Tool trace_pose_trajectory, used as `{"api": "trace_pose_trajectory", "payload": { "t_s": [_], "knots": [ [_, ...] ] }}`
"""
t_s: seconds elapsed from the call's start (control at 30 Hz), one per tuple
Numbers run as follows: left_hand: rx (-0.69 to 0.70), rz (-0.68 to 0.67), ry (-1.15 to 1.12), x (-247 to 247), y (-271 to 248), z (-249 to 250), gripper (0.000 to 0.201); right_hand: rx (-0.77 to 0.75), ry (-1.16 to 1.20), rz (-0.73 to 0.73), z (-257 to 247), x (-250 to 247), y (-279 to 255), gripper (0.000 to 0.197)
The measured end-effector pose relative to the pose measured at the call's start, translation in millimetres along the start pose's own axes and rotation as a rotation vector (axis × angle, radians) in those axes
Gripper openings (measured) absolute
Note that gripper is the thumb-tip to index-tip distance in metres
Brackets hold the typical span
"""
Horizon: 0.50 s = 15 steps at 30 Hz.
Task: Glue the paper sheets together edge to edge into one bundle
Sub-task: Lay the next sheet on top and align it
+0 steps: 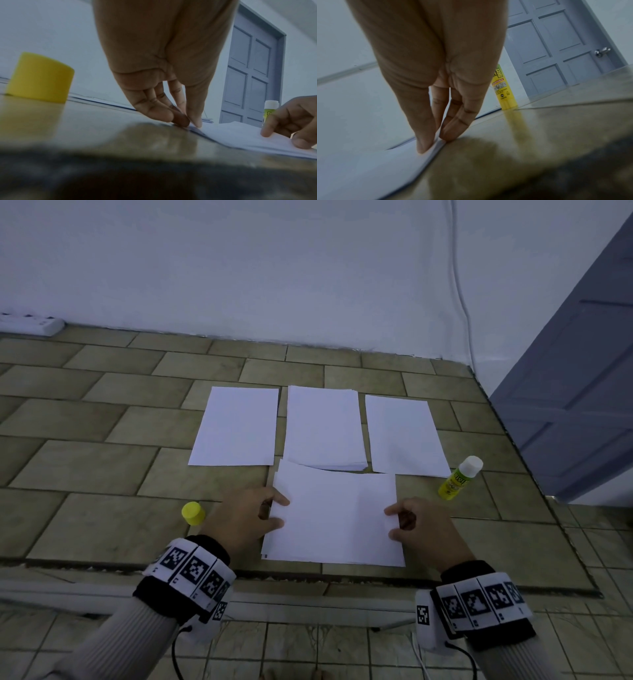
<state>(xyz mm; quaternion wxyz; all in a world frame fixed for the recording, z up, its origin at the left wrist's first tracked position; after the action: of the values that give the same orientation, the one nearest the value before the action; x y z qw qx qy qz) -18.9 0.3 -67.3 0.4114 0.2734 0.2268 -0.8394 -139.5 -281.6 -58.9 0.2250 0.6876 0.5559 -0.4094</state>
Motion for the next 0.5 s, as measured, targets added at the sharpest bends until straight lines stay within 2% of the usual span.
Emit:
{"api": "trace_pose_trajectory", "payload": {
  "t_s": [0.5],
  "knots": [
    [0.009, 0.001, 0.028, 1.2, 0.8, -2.0, 0.029, 0.005, 0.023, -0.025, 3.3, -0.2, 1.6, 0.032]
  ]
}}
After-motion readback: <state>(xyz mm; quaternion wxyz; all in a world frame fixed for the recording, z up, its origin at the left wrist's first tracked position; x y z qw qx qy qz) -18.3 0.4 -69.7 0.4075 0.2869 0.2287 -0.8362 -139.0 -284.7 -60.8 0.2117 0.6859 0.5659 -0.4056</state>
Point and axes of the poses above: each hand's wrist, its own y-axis towards the middle knuckle, its own x-axis out of the palm, z = x × y, the point moved 2 cm from there along y, towards the middle knuckle, and after that the axes turned 5 degrees about -y, right-handed, at the moved point
